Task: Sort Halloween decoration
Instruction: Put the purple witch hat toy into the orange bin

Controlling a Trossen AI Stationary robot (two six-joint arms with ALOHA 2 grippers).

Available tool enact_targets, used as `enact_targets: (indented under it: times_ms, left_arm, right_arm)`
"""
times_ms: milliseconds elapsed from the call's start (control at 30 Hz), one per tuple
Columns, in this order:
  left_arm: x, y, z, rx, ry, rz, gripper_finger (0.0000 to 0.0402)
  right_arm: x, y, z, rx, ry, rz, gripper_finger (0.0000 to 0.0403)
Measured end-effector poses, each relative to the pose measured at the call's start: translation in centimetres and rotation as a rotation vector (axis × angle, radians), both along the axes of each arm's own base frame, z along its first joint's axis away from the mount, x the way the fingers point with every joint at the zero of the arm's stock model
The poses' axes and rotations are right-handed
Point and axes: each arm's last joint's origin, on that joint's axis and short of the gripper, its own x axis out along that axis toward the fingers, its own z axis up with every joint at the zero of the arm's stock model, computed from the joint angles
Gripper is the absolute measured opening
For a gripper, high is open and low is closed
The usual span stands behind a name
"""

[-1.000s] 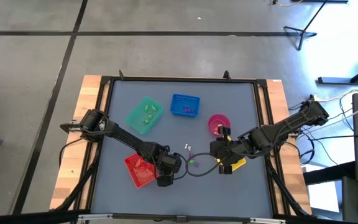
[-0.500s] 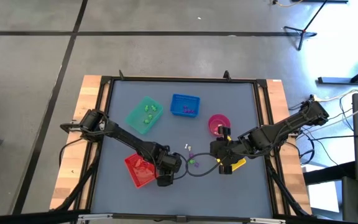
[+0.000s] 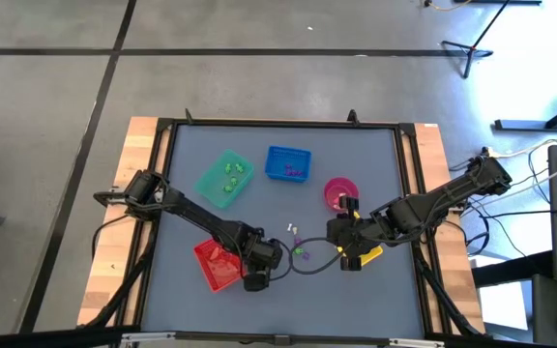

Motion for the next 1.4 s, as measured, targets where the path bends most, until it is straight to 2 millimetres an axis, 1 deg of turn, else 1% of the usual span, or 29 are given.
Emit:
enact_targets:
  times_ms: [100, 367, 467, 567, 700, 833, 933, 1033, 1400]
  left_arm:
    - [0.0, 0.1, 0.1, 0.0, -0.001, 0.002, 0.0]
    - [0.0, 1.1, 1.2, -0.042, 0.038, 0.015, 0.0002]
    - [0.2, 1.4, 1.7, -0.066, 0.06, 0.063, 0.0009]
    - [0.4, 1.8, 1.9, -0.109, 0.075, 0.073, 0.0027]
    - [0.7, 2.2, 2.2, -0.165, 0.086, 0.11, 0.0065]
    - [0.3, 2.5, 2.0, -0.156, 0.14, 0.136, 0.0102]
    - [-0.2, 2.6, 1.9, -0.142, 0.195, 0.161, 0.0117]
    - [-0.4, 2.7, 1.9, -0.133, 0.22, 0.168, 0.0121]
    - [-0.4, 2.7, 1.9, -0.087, 0.198, 0.203, 0.012]
  right_arm:
    - [0.0, 0.0, 0.0, 0.0, 0.0, 0.0, 0.0131]
    - [0.0, 0.0, 0.0, 0.001, -0.002, 0.0, 0.0131]
    - [0.0, 0.0, 0.0, 0.001, -0.001, 0.0, 0.0131]
    - [0.0, 0.0, 0.0, 0.001, -0.001, 0.0, 0.0131]
    - [0.0, 0.0, 0.0, 0.0, -0.001, 0.0, 0.0131]
    - [0.0, 0.0, 0.0, 0.0, 0.0, 0.0, 0.0131]
    - [0.0, 0.0, 0.0, 0.0, 0.0, 0.0, 0.0131]
    - [0.0, 0.0, 0.0, 0.0, 0.0, 0.0, 0.0131]
    - [0.0, 0.0, 0.0, 0.0, 0.0, 0.0, 0.0131]
